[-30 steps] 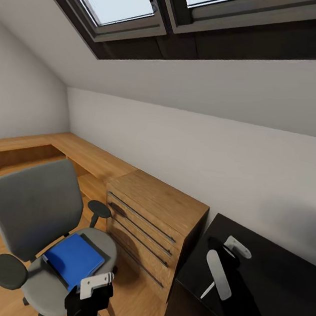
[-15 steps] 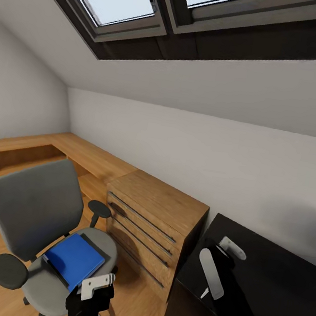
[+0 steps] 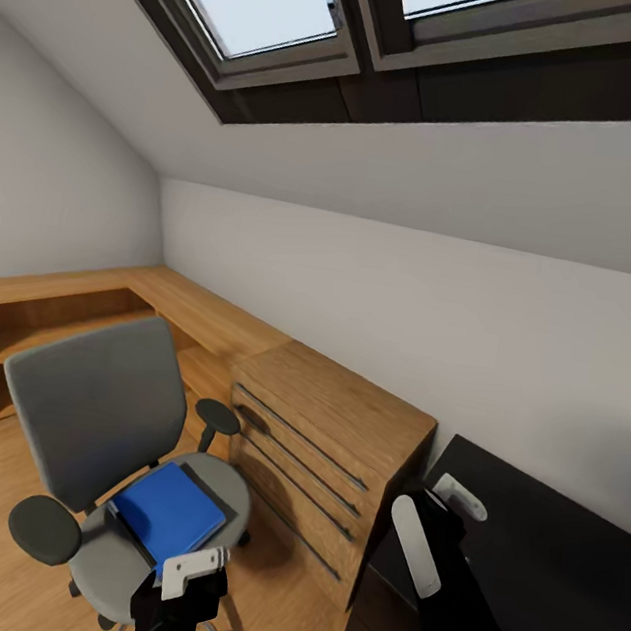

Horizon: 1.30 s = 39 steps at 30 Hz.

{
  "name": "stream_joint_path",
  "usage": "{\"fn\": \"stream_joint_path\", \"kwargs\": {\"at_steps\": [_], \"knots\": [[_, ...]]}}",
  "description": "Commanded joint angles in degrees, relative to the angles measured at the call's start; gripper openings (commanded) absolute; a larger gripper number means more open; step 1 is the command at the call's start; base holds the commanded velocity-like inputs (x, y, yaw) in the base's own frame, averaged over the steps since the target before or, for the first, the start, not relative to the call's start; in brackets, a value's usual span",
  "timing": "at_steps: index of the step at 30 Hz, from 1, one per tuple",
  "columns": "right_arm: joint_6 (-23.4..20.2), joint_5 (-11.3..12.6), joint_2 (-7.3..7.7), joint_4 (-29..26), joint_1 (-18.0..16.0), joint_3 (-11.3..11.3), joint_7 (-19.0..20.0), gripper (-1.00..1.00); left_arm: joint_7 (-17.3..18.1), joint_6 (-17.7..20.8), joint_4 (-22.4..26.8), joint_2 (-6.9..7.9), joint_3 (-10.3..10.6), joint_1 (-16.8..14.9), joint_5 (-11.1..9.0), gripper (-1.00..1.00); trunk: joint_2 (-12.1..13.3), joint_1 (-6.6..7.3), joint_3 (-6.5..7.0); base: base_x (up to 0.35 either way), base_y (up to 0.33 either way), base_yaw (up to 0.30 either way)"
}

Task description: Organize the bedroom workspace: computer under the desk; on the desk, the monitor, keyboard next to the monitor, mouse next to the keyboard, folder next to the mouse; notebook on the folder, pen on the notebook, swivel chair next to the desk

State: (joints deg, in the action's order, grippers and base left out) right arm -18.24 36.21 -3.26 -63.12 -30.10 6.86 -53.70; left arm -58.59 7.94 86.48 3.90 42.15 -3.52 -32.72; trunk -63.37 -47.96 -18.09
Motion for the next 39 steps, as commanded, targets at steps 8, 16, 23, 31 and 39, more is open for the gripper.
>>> {"fn": "stream_joint_path", "kwargs": {"at_steps": [8, 16, 23, 31, 39], "knots": [[-0.39, 0.17, -0.04, 0.26, -0.05, 0.08, -0.34, 1.0, -0.38, 0.5, 0.1, 0.05, 0.09, -0.08, -0.08, 1.0, -0.05, -0.01, -0.07, 0.0, 0.0, 0.148], [-0.39, 0.17, -0.05, 0.43, -0.05, 0.08, -0.07, 1.0, -0.32, 0.48, 0.1, 0.06, -0.04, -0.08, -0.29, 1.0, -0.05, -0.01, -0.07, 0.0, 0.0, 0.269], [-0.39, 0.14, -0.05, 0.57, -0.05, 0.1, 0.02, 1.0, -0.24, 0.44, -0.17, 0.13, -0.13, -0.08, -0.45, 1.0, -0.05, -0.01, -0.07, 0.0, 0.0, 0.276], [-0.39, 0.1, 0.0, 0.6, -0.05, 0.09, -0.04, 1.0, -0.21, 0.41, -4.28, 0.03, 0.44, -0.08, -0.26, 1.0, -0.05, -0.01, -0.07, 0.0, 0.0, 0.277], [-0.39, 0.09, 0.0, 0.64, -0.05, -0.03, -0.17, 1.0, -0.03, 0.38, -14.01, 0.1, 1.85, -0.08, -0.31, 1.0, -0.05, -0.01, -0.07, -0.019, 0.0, 0.277]]}}
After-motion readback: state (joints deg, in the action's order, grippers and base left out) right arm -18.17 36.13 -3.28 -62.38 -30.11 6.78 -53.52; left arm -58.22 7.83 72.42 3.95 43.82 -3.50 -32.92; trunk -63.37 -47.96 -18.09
